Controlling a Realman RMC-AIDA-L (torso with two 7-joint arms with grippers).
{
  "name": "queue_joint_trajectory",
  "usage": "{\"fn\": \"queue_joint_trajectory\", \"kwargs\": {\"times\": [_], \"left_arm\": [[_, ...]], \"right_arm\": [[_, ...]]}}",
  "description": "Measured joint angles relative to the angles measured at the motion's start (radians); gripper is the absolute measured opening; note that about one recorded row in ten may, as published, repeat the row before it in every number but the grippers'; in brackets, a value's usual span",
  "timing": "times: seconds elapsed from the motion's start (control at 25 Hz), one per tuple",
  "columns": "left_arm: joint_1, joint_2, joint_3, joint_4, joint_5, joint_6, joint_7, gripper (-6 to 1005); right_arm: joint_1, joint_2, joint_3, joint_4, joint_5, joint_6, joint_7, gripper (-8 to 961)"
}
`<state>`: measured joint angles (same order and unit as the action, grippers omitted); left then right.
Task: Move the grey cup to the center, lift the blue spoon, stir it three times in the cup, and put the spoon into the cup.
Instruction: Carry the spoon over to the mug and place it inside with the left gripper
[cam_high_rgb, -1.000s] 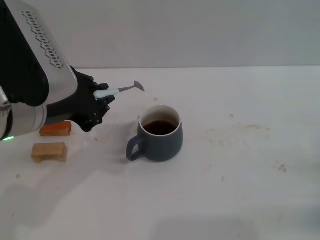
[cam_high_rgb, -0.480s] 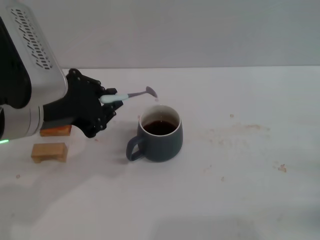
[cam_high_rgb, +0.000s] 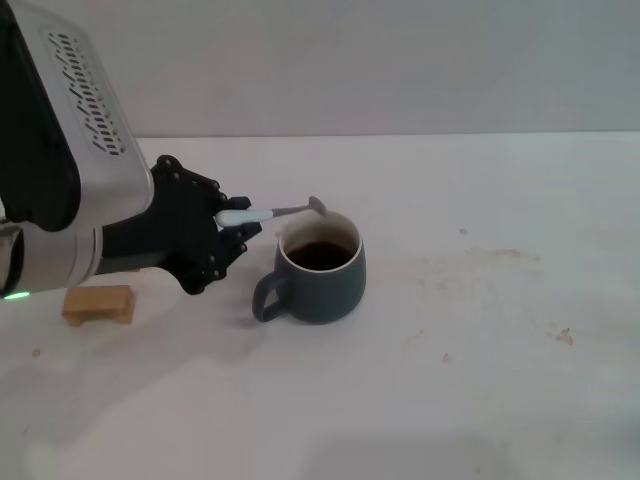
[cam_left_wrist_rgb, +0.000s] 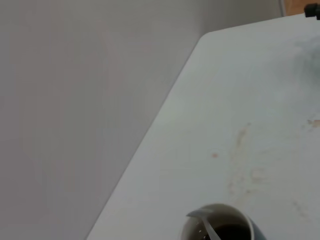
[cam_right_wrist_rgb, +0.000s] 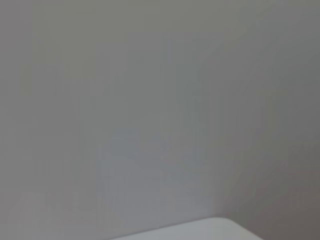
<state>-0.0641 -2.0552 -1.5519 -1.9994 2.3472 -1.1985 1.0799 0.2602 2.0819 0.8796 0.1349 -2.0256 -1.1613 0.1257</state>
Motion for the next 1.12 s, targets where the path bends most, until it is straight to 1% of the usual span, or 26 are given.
{"fn": "queue_joint_trajectory", "kwargs": {"times": [0.28,0.52,1.08,1.12], "left_arm": [[-0.006,0.0,0.0,0.02,-0.023,-0.006,0.0,179],[-0.035,0.0,-0.001,0.089,-0.018,-0.005,0.0,179],[-0.083,-0.001,-0.019,0.198,-0.007,0.014,0.02,180],[-0.094,-0.001,-0.022,0.216,-0.007,0.022,0.021,180]], "right_arm": [[-0.004,0.0,0.001,0.0,0.001,-0.017,-0.001,-2],[-0.006,0.0,-0.005,-0.001,0.001,-0.018,-0.002,-2],[-0.009,0.001,-0.008,0.001,-0.003,-0.021,-0.002,-2],[-0.009,0.001,-0.008,0.002,-0.004,-0.021,-0.002,-2]]}}
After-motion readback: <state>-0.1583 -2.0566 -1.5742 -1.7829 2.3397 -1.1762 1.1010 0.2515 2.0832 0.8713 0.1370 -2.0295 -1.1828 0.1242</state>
